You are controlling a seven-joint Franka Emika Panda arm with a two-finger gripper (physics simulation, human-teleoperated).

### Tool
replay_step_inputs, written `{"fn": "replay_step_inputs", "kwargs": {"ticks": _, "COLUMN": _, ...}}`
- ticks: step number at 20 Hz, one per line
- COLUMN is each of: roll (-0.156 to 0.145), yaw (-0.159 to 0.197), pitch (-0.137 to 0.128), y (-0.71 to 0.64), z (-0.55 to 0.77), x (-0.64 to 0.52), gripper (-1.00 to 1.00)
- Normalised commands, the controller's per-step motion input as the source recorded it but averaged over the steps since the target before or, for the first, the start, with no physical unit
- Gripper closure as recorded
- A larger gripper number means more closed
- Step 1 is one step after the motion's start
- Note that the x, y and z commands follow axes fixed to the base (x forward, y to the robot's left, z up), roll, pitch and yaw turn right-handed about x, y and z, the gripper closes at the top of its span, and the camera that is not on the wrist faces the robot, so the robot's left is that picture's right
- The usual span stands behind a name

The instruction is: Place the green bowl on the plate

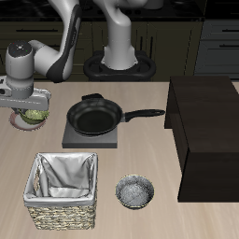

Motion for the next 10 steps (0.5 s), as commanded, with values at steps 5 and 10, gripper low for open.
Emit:
{"fn": "replay_step_inputs", "kwargs": {"ticks": 5, "roll": 0.04, "yaw": 0.043, "pitch": 0.015, "y": 0.15, "z": -0.07, "x": -0.03, "gripper": -1.0}}
{"fn": "replay_step_inputs", "kwargs": {"ticks": 10, "roll": 0.008, "yaw": -0.004, "pitch": 0.004, "y": 0.08, "z": 0.09, "x": -0.06, "gripper": -1.0}}
